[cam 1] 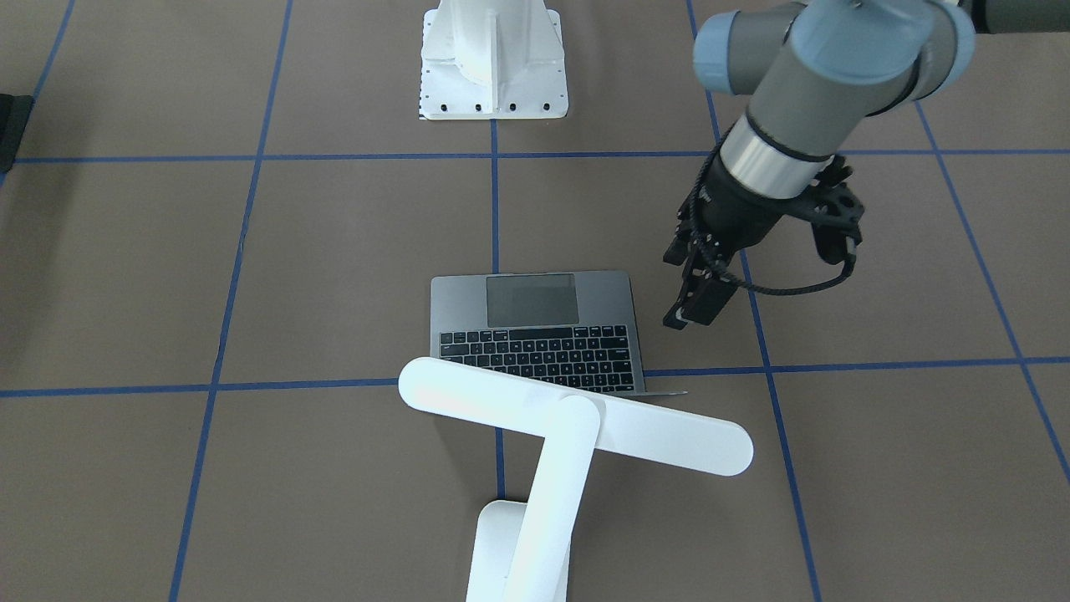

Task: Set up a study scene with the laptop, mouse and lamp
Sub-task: 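Release the laptop and withdraw the left gripper away from the table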

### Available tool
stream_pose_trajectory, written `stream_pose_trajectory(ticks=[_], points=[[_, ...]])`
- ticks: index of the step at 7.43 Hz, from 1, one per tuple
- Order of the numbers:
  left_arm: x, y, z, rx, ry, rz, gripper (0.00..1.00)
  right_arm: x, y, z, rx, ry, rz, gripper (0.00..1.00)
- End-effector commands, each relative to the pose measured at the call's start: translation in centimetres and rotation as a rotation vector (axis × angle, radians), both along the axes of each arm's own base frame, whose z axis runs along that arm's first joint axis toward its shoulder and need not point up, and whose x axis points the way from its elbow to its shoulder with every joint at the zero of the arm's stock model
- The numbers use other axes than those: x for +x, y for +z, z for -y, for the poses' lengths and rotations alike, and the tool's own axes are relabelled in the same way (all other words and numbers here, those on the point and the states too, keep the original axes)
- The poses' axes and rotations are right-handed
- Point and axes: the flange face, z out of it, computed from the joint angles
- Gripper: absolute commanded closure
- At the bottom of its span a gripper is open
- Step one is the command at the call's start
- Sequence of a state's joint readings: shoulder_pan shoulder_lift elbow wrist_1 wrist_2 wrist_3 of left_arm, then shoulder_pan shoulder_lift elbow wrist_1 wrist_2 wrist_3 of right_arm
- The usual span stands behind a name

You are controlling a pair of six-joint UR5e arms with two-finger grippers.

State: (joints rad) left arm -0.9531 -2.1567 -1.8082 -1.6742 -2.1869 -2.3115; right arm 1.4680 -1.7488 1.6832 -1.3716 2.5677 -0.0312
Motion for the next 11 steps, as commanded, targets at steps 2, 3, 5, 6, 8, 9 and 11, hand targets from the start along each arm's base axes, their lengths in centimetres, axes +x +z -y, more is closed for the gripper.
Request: stream_pose_trajectory(ticks=[2,3,5,6,8,9,11], points=[[-6.0,5.1,-3.0,0.115,0.096,0.029,0.04,-2.5,4.5,-4.0,0.162,-0.245,0.041,0.01],[-7.0,5.1,-2.7,0.139,0.093,0.034,0.04,-3.5,7.2,-4.7,0.235,-0.358,0.045,0.02],[-7.6,6.1,-3.4,0.292,0.187,0.075,0.04,-3.5,14.0,-6.6,0.344,-0.556,0.038,0.03],[-9.0,6.8,-3.6,0.362,0.216,0.099,0.04,-3.9,14.2,-6.6,0.363,-0.631,0.065,0.04],[-11.6,6.2,-3.2,0.391,0.184,0.102,0.04,-3.9,14.7,-6.7,0.361,-0.766,0.129,0.05],[-12.5,5.5,-3.5,0.402,0.182,0.084,0.04,-2.9,14.3,-5.5,0.348,-0.847,0.129,0.05],[-13.0,4.8,-3.7,0.412,0.175,0.081,0.04,-1.0,13.0,-3.0,0.292,-0.93,0.144,0.05]])
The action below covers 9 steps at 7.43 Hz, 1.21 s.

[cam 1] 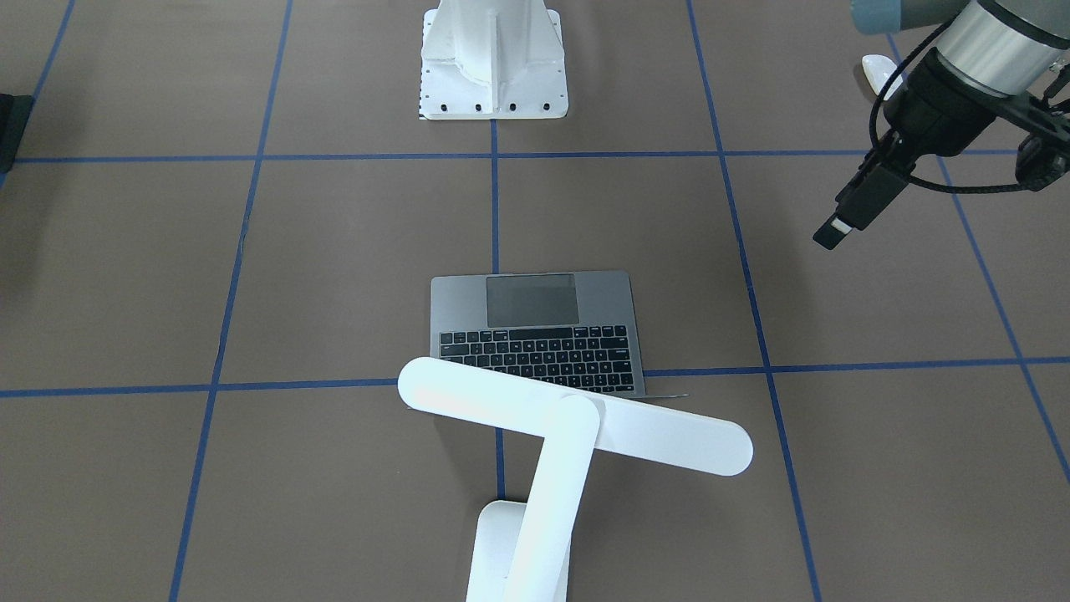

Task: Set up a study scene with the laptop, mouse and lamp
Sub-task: 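Release the laptop and withdraw the left gripper away from the table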

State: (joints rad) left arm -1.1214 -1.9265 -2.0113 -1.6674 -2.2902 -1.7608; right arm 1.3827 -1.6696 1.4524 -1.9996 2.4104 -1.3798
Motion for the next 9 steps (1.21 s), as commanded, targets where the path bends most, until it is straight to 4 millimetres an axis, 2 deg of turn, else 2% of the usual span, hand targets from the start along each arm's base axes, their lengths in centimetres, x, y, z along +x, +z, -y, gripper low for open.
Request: stream_pose_trajectory(ticks=[1,2,3,5,6,7,9], points=[[-0.7,-0.5,-0.1,0.009,-0.009,-0.004,0.04,0.9,0.8,-0.1,-0.095,-0.048,0.002,0.05],[-1.8,-0.5,0.0,0.017,-0.022,-0.005,0.04,0.3,2.7,-0.7,-0.156,-0.012,0.036,0.05],[-2.2,-0.3,-0.6,0.039,-0.012,0.001,0.04,-0.5,3.9,-1.4,-0.182,-0.022,0.048,0.05],[-2.6,-0.6,-1.1,0.049,-0.014,-0.002,0.04,-2.6,4.1,-2.0,-0.23,-0.027,0.075,0.06],[-3.7,1.6,-0.6,0.049,-0.013,0.03,0.04,-3.7,4.4,-2.5,-0.248,-0.027,0.092,0.07],[-6.1,3.8,-0.3,0.114,0.016,0.085,0.04,-3.9,4.5,-2.6,-0.252,-0.035,0.09,0.08],[-9.6,4.9,0.4,0.147,0.053,0.119,0.04,-3.9,4.6,-3.8,-0.296,-0.062,0.093,0.1]])
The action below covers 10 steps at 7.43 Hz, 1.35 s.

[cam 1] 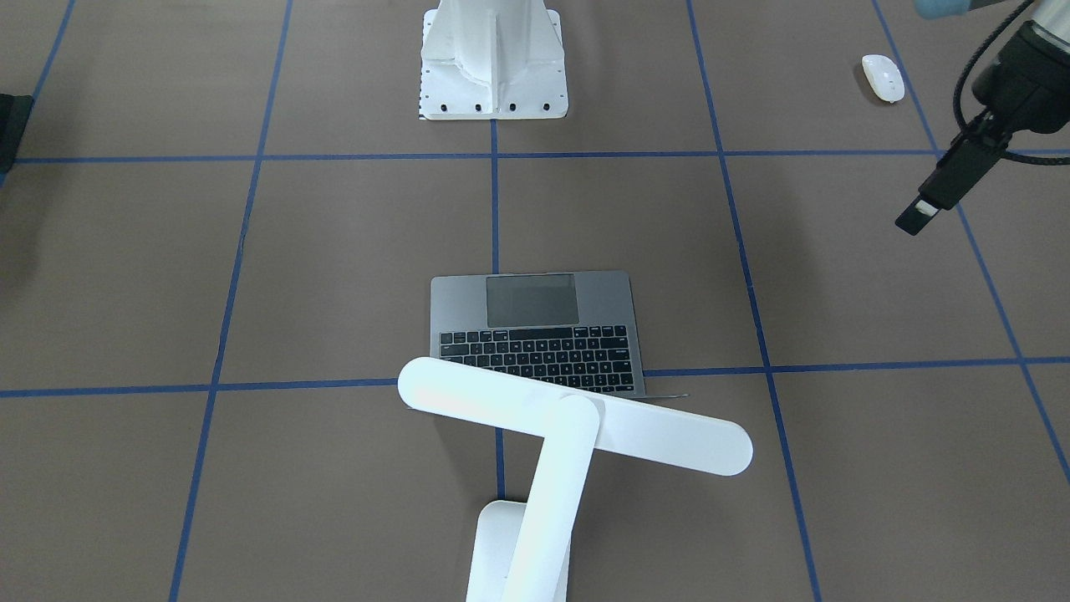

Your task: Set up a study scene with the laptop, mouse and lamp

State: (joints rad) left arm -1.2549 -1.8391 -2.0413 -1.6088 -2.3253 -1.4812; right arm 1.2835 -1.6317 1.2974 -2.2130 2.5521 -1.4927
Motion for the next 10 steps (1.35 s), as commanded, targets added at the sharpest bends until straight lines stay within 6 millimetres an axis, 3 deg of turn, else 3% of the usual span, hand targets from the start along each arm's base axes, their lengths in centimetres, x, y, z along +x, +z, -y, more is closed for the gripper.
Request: stream_pose_trajectory(ticks=[1,4,6,10], points=[[-3.5,1.1,0.5,0.048,0.025,0.044,0.04,0.1,-0.2,-1.2,-0.046,-0.04,0.027,0.1],[-4.4,2.0,-0.1,0.063,0.059,0.032,0.04,0.1,0.2,-1.6,-0.048,-0.054,0.036,0.1],[-4.5,2.1,-0.2,0.061,0.059,0.032,0.04,-0.2,-0.9,-0.4,-0.009,-0.061,0.049,0.1],[-4.6,1.5,-0.6,0.071,0.054,0.028,0.04,0.5,0.8,-2.1,0.029,-0.101,0.057,0.09]])
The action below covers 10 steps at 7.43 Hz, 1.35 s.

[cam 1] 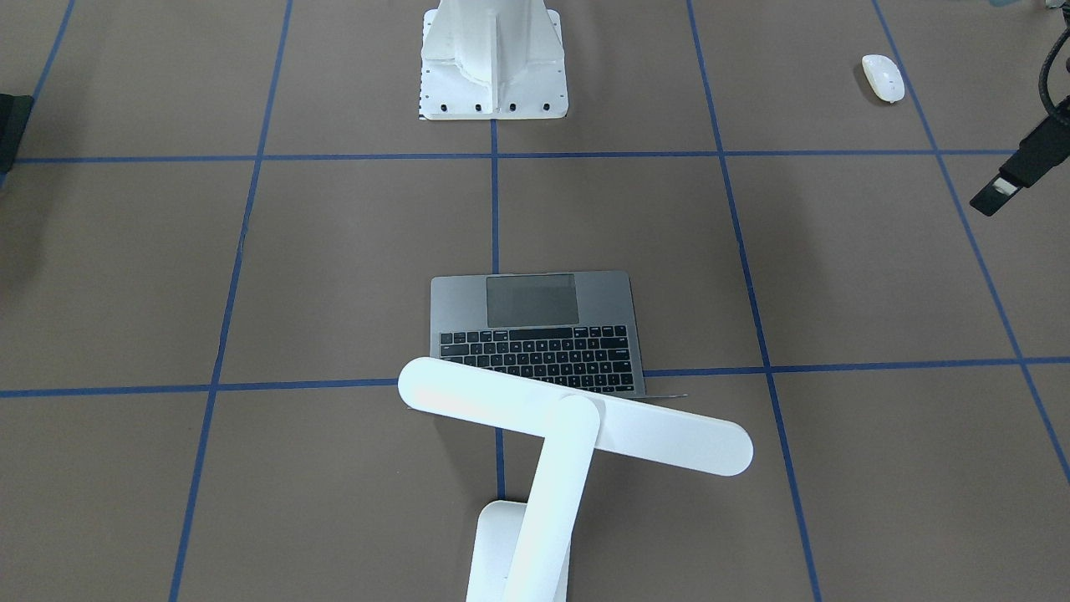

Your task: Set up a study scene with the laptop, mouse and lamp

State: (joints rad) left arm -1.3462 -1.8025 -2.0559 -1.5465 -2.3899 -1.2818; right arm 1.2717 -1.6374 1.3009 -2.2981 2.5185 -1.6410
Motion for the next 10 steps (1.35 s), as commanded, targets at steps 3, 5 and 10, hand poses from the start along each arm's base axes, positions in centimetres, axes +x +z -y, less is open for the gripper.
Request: stream_pose_trajectory(ticks=[3,5,10], points=[[-0.3,-0.8,-0.6,-0.005,-0.006,-0.001,0.04,0.6,1.9,-1.5,0.017,-0.014,-0.008,0.09],[-0.5,-1.4,-1.2,-0.002,-0.007,-0.003,0.04,0.6,2.3,-1.9,-0.012,-0.01,-0.015,0.09],[-0.7,-2.7,-2.3,-0.008,-0.01,-0.003,0.04,1.0,1.9,-3.6,-0.084,-0.003,-0.023,0.09]])
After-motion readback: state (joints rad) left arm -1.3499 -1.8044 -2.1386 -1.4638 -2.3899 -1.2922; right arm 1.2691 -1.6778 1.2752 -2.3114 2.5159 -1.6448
